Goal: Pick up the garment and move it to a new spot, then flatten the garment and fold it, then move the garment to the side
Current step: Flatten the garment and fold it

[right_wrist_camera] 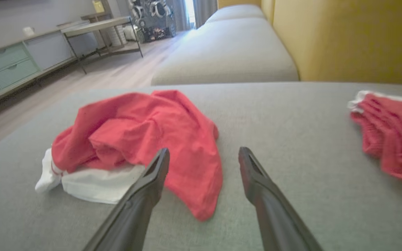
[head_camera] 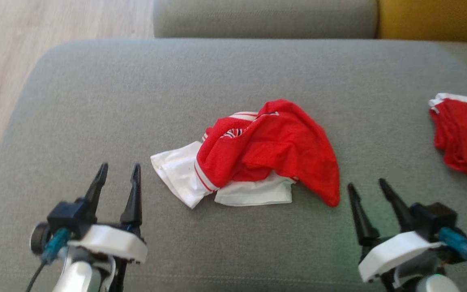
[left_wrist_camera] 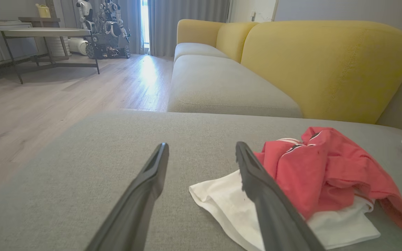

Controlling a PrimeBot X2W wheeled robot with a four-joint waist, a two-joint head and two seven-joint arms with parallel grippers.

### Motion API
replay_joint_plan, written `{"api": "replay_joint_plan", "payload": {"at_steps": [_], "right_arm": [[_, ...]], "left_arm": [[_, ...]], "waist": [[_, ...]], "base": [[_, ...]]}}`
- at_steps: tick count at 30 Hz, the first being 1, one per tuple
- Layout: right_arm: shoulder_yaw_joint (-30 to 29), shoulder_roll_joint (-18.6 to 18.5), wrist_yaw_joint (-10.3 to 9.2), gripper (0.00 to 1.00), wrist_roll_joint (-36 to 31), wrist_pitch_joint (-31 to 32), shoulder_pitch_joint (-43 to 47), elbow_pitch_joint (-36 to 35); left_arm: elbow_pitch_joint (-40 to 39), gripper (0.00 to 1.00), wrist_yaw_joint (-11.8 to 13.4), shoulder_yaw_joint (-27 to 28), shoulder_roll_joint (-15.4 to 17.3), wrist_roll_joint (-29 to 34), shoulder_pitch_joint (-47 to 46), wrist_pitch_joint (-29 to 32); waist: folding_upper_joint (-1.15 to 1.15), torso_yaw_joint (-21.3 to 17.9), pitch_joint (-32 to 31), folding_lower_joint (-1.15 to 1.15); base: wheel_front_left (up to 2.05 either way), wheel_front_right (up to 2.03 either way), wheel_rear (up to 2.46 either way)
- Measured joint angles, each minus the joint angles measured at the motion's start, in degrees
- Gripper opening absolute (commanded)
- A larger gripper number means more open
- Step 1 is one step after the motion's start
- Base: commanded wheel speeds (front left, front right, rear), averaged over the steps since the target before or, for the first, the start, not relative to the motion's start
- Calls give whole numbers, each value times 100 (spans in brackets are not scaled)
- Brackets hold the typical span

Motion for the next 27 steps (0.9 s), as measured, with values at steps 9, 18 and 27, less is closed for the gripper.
{"api": "replay_joint_plan", "payload": {"at_steps": [9, 18, 27], "right_arm": [[287, 0, 0, 100, -120, 14, -428, 1032], [-91, -2, 0, 0, -285, -310, -914, 1983], [-642, -2, 0, 0, -521, -576, -1311, 1285]], "left_arm": [[-13, 100, -125, -158, -134, 68, -531, -18], [79, 100, -191, -152, -231, 98, -697, -63], [36, 100, -192, 27, -269, 148, -699, -65]], "waist": [[0, 324, 530, 0], [0, 507, 759, 0], [0, 312, 804, 0]], "base": [[0, 0, 0], [0, 0, 0], [0, 0, 0]]}}
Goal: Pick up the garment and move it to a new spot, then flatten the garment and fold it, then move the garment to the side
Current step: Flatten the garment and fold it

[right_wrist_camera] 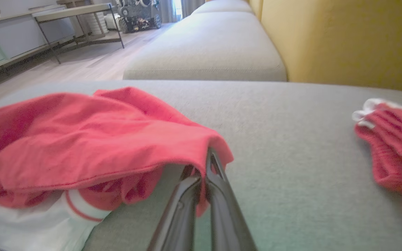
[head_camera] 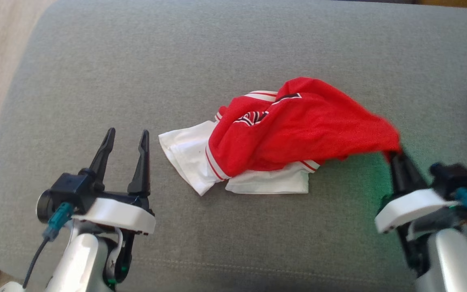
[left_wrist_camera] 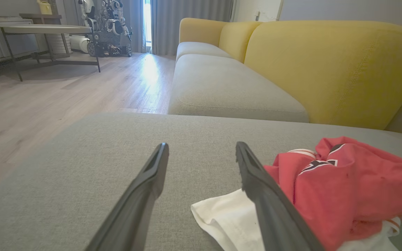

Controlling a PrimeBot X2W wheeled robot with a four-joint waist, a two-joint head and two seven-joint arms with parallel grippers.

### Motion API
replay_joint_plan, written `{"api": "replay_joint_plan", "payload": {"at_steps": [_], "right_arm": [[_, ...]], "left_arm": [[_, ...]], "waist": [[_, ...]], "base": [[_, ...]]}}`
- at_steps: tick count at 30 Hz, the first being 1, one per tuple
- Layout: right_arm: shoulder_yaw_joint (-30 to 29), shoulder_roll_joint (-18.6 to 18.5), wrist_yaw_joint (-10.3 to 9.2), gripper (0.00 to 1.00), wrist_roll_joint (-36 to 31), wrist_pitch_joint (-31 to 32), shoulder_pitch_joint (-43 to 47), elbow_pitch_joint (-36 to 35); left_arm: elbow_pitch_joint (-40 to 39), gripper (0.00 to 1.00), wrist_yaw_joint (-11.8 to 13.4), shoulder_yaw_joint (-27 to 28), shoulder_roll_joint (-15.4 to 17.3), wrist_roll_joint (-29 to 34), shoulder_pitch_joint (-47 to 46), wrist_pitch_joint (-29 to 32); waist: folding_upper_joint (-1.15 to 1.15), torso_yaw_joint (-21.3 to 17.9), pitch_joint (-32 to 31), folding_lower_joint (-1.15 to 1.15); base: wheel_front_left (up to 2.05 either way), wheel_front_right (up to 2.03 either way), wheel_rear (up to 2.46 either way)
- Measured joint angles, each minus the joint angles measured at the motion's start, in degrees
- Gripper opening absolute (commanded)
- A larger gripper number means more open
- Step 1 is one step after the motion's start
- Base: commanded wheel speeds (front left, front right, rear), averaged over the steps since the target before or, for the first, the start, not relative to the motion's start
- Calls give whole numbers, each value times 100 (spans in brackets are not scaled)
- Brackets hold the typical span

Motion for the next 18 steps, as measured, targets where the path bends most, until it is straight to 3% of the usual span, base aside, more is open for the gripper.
{"api": "replay_joint_plan", "payload": {"at_steps": [9, 16, 17, 18], "right_arm": [[-894, 2, 0, 0, -221, 127, -120, -435], [-1094, 5, 0, 0, -176, 313, -124, 301], [-1090, 4, 0, 18, -152, 322, -126, 416], [-1080, 4, 0, 48, -146, 331, -129, 538]], "left_arm": [[-55, 100, -58, 57, -31, 60, -3, 0], [-58, 100, -111, 175, -67, 152, -172, 0], [-57, 100, -145, 181, -76, 153, -191, 0], [-53, 100, -159, 183, -83, 158, -201, 0]], "waist": [[0, -172, 152, 0], [0, -251, 333, 0], [0, -262, 339, 0], [0, -272, 340, 0]], "base": [[0, 0, 0], [0, 0, 0], [0, 0, 0], [0, 0, 0]]}}
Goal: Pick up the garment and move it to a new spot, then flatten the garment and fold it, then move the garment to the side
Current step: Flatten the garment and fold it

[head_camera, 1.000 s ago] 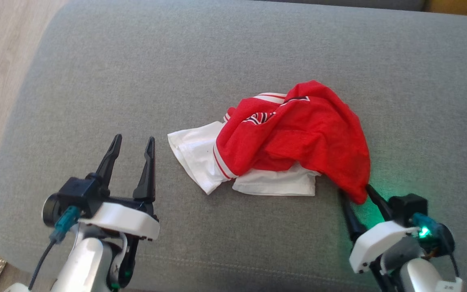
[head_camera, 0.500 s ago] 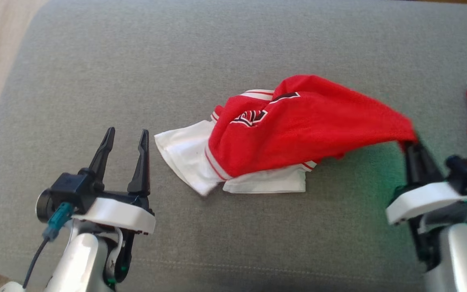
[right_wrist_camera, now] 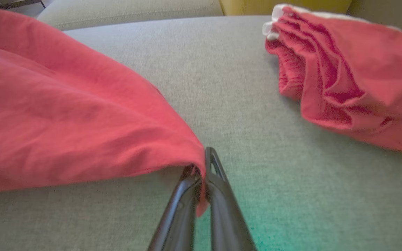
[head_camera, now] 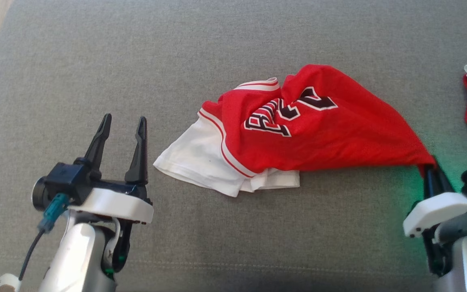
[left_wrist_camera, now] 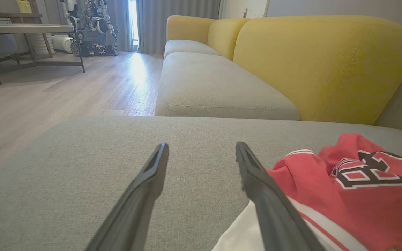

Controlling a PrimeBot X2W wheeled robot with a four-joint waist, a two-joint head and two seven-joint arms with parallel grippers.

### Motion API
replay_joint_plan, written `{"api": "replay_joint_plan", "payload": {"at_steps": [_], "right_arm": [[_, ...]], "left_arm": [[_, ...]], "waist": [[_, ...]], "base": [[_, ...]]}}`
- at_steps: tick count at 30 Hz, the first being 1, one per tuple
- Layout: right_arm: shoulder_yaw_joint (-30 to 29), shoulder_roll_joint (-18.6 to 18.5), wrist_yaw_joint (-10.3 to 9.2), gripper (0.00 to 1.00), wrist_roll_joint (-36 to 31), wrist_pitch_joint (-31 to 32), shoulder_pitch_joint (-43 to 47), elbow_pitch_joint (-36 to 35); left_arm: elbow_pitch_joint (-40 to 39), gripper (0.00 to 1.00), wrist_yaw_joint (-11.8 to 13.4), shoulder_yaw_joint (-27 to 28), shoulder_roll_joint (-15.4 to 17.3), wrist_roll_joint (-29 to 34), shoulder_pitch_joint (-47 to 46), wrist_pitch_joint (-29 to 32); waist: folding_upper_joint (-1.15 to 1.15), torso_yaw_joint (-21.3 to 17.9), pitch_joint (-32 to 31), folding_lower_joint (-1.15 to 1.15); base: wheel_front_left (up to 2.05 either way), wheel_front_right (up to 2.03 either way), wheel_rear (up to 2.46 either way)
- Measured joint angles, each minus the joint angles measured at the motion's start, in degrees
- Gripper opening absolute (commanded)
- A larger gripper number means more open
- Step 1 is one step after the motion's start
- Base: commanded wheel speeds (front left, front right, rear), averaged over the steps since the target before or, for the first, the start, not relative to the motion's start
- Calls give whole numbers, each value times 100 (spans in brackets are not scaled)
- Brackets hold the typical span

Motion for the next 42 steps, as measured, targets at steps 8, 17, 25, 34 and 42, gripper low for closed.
{"api": "replay_joint_plan", "payload": {"at_steps": [8, 17, 25, 34, 42], "right_arm": [[318, 0, 0, 100, 286, -94, 24, 277], [1005, 1, 0, 100, 823, -68, 671, -646], [1181, 1, 0, 100, 890, -11, 996, -1570], [1240, 1, 0, 100, 801, 49, 1177, -2030], [1327, 1, 0, 100, 751, 100, 1334, -2076]], "left_arm": [[78, 100, -42, 49, -33, 86, 14, 0], [147, 100, 1, 186, -35, 86, 398, 0], [156, 100, 64, 194, 2, 86, 678, 0], [46, 100, 168, 178, 93, 92, 1100, 148], [-46, 100, 170, 133, 113, 91, 1200, 267]], "waist": [[0, -57, -157, 0], [0, -182, -491, 0], [0, -255, -842, 0], [0, -333, -1189, 0], [0, -344, -1259, 0]], "base": [[0, 0, 0], [0, 0, 0], [0, 0, 0], [0, 0, 0], [0, 0, 0]]}}
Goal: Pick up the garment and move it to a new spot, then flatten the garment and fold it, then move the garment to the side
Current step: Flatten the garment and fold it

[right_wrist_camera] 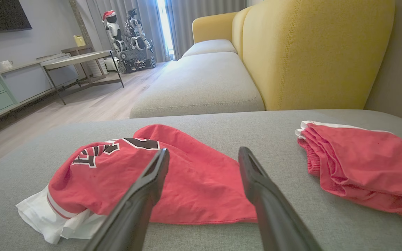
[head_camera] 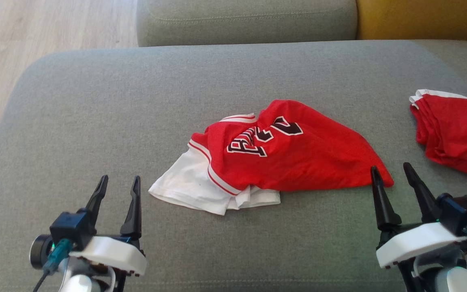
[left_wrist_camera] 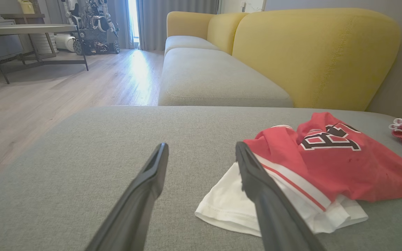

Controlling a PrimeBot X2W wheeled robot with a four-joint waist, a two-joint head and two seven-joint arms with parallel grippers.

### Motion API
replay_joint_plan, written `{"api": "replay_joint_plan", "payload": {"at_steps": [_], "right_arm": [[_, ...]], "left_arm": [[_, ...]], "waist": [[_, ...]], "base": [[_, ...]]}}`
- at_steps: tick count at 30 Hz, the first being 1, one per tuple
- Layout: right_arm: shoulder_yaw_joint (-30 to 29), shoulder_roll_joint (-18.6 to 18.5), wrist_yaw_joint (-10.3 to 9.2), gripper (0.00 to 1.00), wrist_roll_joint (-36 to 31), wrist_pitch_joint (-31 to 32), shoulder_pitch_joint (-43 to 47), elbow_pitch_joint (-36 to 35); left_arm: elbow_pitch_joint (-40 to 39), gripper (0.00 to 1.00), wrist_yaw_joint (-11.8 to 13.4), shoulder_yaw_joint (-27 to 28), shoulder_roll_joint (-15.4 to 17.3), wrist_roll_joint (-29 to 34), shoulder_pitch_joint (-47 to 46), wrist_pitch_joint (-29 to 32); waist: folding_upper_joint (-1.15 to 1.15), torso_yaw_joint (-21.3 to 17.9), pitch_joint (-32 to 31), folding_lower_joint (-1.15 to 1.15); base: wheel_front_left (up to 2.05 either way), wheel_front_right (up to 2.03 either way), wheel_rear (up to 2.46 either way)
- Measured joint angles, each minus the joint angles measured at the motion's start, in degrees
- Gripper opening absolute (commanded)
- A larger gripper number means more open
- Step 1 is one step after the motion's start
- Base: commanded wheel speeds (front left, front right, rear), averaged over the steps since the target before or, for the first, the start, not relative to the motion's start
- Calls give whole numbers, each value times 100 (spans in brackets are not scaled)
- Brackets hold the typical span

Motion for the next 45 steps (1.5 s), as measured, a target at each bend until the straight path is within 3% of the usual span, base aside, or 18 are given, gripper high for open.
{"api": "replay_joint_plan", "payload": {"at_steps": [8, 13, 21, 31, 32, 33, 34, 45], "right_arm": [[34, 0, 0, 100, -1, 1, -3, -43], [44, 0, 0, 100, -59, 10, -24, -121], [111, 0, 0, 100, -147, 9, -404, -260], [135, -1, 0, 100, -196, 9, -524, -256], [109, -1, 0, 100, -196, 9, -536, -236], [76, -1, 0, 100, -196, 9, -545, -224], [46, -1, 0, 100, -196, 9, -557, -211], [-821, 0, 0, 100, -205, 68, -696, 739]], "left_arm": [[-26, 100, 15, -104, 20, -41, 1, 52], [203, 100, -120, -144, 20, -111, -122, 102], [1532, 100, -500, -307, -77, -442, -1035, 565], [2781, 99, -726, -326, -119, -613, -1670, 689], [2847, 61, -759, -332, -121, -613, -1747, 651], [2903, 8, -768, -339, -121, -611, -1811, 584], [2940, 0, -768, -348, -119, -611, -1846, 535], [3071, 0, -758, -492, -156, -544, -1942, 0]], "waist": [[0, 9, 57, 0], [0, 1, 201, 0], [0, -48, 616, 0], [0, -211, 1052, 0], [0, -227, 1071, 0], [0, -239, 1086, 0], [0, -249, 1099, 0], [0, -191, 1262, 0]], "base": [[0, 0, 0], [0, 0, 0], [0, 0, 0], [0, 0, 0], [0, 0, 0], [0, 0, 0], [0, 0, 0], [0, 0, 0]]}}
